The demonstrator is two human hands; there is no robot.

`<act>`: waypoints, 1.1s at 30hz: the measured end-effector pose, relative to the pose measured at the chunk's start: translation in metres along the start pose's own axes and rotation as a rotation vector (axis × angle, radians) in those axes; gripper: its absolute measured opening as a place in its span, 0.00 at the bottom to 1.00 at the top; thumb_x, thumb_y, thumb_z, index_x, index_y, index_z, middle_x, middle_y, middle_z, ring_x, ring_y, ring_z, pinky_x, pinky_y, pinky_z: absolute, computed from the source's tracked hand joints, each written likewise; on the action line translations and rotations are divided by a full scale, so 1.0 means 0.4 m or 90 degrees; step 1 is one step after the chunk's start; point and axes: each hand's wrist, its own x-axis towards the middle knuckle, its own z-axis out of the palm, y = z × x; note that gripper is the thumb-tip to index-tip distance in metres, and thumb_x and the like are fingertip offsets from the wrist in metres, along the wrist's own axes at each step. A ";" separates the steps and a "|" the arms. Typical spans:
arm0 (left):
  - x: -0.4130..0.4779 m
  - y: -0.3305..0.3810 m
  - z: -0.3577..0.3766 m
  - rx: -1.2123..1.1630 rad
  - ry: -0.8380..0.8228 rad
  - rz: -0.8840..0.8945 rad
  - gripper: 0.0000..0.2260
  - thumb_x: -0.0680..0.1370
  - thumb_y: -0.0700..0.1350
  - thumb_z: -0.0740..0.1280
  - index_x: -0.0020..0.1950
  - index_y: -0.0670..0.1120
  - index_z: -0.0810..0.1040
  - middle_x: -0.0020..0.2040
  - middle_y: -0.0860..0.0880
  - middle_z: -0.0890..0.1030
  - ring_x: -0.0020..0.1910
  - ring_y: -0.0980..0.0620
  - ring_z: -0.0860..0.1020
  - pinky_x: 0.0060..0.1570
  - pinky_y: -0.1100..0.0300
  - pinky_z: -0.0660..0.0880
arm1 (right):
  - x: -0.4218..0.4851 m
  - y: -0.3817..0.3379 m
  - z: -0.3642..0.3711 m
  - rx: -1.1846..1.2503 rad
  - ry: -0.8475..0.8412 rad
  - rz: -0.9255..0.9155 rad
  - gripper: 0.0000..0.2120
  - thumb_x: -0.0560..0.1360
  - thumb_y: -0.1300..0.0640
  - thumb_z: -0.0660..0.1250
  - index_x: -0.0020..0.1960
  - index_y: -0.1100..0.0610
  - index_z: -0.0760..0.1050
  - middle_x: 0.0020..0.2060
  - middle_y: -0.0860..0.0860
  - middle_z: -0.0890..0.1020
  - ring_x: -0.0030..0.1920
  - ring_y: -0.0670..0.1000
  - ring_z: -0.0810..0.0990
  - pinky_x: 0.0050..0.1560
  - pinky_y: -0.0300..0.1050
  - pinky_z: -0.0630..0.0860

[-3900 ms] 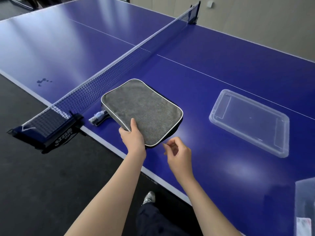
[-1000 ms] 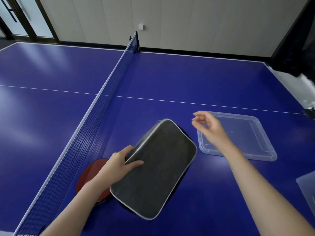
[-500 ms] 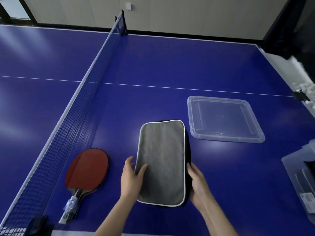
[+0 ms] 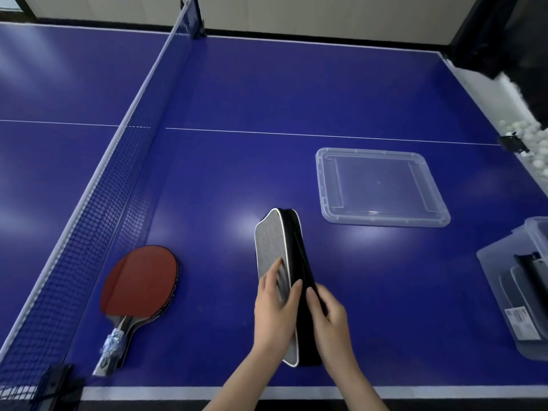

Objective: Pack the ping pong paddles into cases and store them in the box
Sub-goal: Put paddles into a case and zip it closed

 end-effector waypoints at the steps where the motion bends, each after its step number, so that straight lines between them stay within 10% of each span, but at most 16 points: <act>1: 0.000 -0.005 -0.008 -0.003 0.011 0.007 0.22 0.78 0.48 0.67 0.71 0.57 0.68 0.65 0.59 0.73 0.63 0.61 0.72 0.64 0.59 0.72 | -0.003 0.002 -0.003 -0.015 -0.001 -0.001 0.10 0.80 0.55 0.61 0.55 0.50 0.80 0.48 0.46 0.85 0.50 0.43 0.83 0.48 0.34 0.77; 5: 0.012 -0.043 -0.087 0.005 0.106 0.044 0.19 0.77 0.39 0.67 0.60 0.62 0.73 0.53 0.63 0.80 0.53 0.63 0.78 0.50 0.74 0.72 | 0.017 0.013 -0.065 -0.105 0.120 -0.004 0.07 0.80 0.57 0.62 0.47 0.49 0.78 0.43 0.41 0.84 0.48 0.40 0.81 0.47 0.27 0.72; 9: 0.058 -0.145 -0.206 0.139 0.233 0.000 0.16 0.76 0.35 0.67 0.63 0.45 0.77 0.53 0.50 0.78 0.45 0.52 0.76 0.47 0.63 0.68 | 0.052 0.058 -0.208 -0.168 0.158 0.069 0.11 0.81 0.56 0.60 0.53 0.62 0.77 0.48 0.56 0.83 0.52 0.56 0.80 0.55 0.52 0.75; 19: 0.095 -0.347 -0.242 0.354 0.191 -0.064 0.13 0.78 0.37 0.63 0.63 0.40 0.77 0.53 0.46 0.75 0.48 0.47 0.73 0.48 0.54 0.69 | 0.059 0.247 -0.307 -0.428 0.143 0.216 0.13 0.82 0.56 0.57 0.46 0.64 0.73 0.35 0.58 0.77 0.38 0.59 0.77 0.39 0.56 0.74; 26: 0.087 -0.348 -0.189 0.612 0.163 0.004 0.30 0.76 0.45 0.69 0.75 0.41 0.63 0.73 0.39 0.65 0.70 0.37 0.64 0.64 0.41 0.64 | 0.065 0.284 -0.262 -0.728 0.209 0.032 0.21 0.76 0.55 0.68 0.65 0.63 0.71 0.61 0.61 0.76 0.60 0.63 0.74 0.52 0.59 0.74; 33: 0.148 -0.375 -0.080 0.904 -0.127 0.148 0.36 0.75 0.69 0.34 0.78 0.50 0.37 0.78 0.49 0.36 0.77 0.48 0.35 0.75 0.47 0.39 | 0.157 0.298 -0.139 -0.926 -0.133 -0.105 0.32 0.79 0.38 0.49 0.78 0.48 0.47 0.78 0.52 0.50 0.78 0.57 0.47 0.74 0.63 0.53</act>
